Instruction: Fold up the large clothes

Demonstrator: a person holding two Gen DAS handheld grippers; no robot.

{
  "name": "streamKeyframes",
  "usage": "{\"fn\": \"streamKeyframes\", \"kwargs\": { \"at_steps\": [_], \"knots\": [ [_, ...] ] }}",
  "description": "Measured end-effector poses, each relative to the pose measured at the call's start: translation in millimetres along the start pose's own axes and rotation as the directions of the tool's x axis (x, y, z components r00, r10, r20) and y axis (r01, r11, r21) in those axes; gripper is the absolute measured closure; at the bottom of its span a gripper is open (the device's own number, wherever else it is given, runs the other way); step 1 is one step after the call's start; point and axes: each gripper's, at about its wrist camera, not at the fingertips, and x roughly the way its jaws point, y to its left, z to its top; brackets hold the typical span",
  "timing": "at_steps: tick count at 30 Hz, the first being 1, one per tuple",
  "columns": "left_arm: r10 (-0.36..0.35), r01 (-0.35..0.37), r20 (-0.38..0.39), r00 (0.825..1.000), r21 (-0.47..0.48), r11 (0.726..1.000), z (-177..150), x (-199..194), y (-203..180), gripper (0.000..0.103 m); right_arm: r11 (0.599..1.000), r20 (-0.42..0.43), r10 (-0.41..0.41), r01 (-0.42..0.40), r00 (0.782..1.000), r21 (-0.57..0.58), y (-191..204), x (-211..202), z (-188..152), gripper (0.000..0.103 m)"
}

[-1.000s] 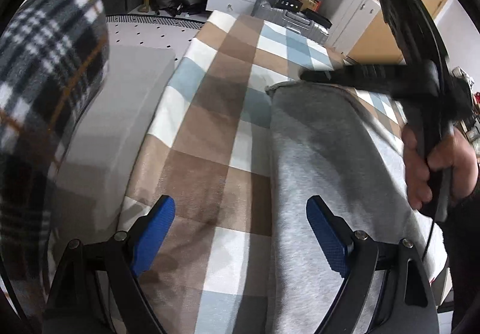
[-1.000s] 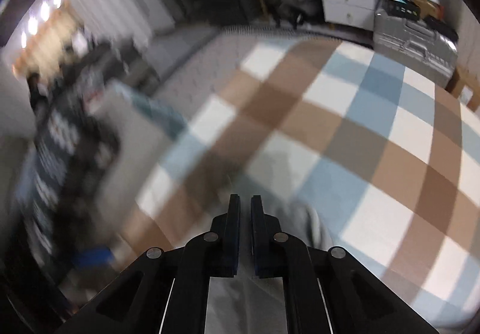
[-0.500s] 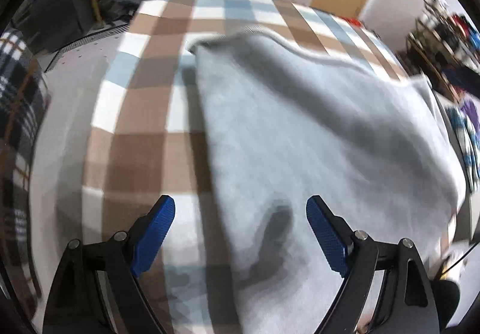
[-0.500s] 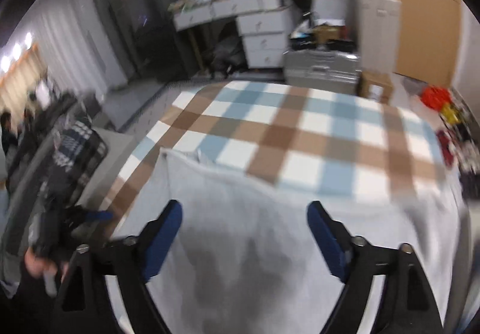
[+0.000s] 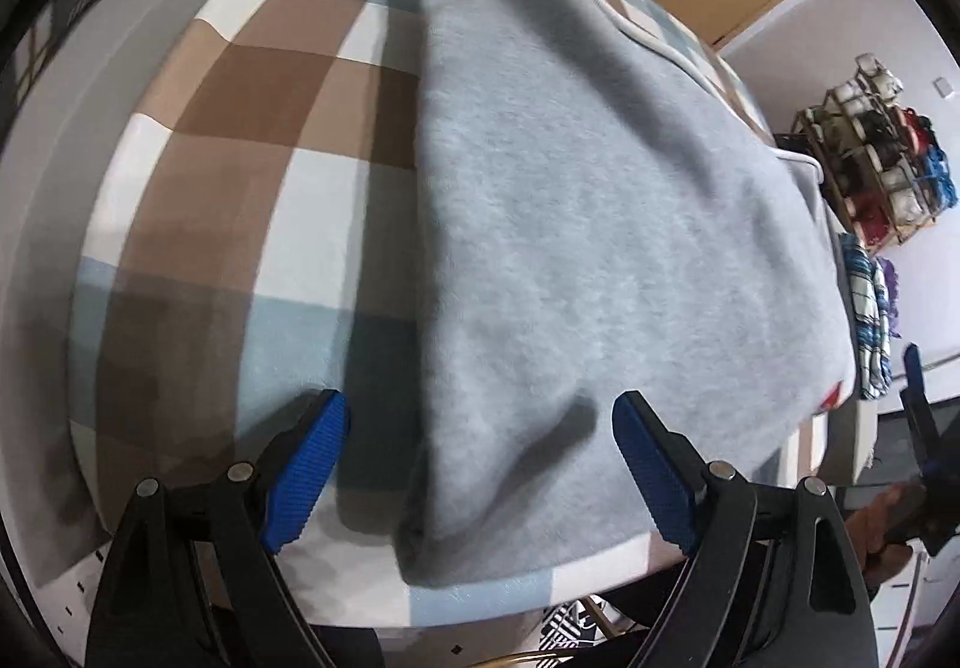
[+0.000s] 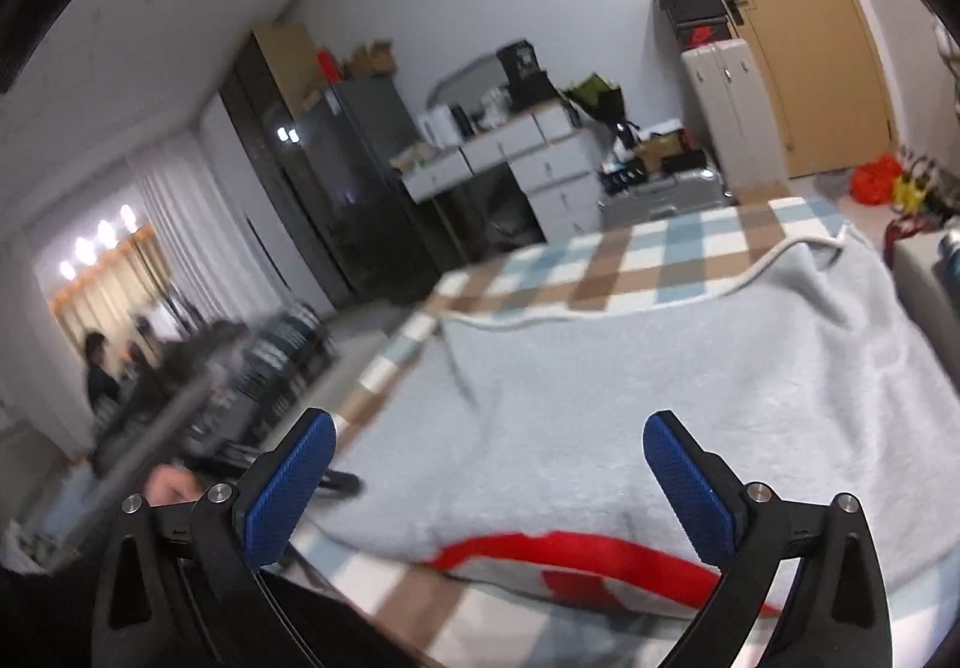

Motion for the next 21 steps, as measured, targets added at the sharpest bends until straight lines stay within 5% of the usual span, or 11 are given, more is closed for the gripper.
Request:
{"fn": "streamKeyframes", "kwargs": {
  "at_steps": [1, 2, 5, 9, 17, 21],
  "knots": [
    [-0.014, 0.014, 0.0, 1.0, -0.007, 1.0, -3.6, -1.9, -0.4, 0.035, 1.0, -0.006, 0.007, -0.007, 1.0, -0.002, 0.0, -0.3, -1.5, 0.0],
    [-0.051, 0.051, -0.02, 0.998, -0.011, 0.999, -5.2, -1.2, -1.0, 0.061, 1.0, 0.001, 0.023, -0.023, 1.0, 0.01, -0.2, -0.7, -2.2, 0.0],
    [-0.032, 0.032, -0.018, 0.999, 0.011, 0.999, -8.0, -4.0, -2.9, 0.092, 0.999, 0.004, 0.029, -0.029, 1.0, 0.028, -2.5, -3.8, -7.4, 0.0],
    [-0.081, 0.081, -0.011, 0.997, -0.037, 0.996, -1.0, -14.1, 11.9, 0.097, 0.999, 0.003, -0.004, 0.004, 1.0, 0.035, -6.6, -8.1, -15.1, 0.0],
    [0.003, -0.002, -0.014, 1.0, 0.059, 0.998, -2.3, -17.0, 6.3, 0.097, 0.991, -0.068, -0.065, 0.073, 0.996, 0.113, -29.8, 4.3, -18.6, 0.0],
    [0.008, -0.007, -0.019, 1.0, 0.055, 0.998, 8.9, -22.0, 14.8, 0.099, 0.966, -0.12, -0.158, 0.179, 0.98, 0.188, -55.0, 7.2, -20.9, 0.0]
  ]
}}
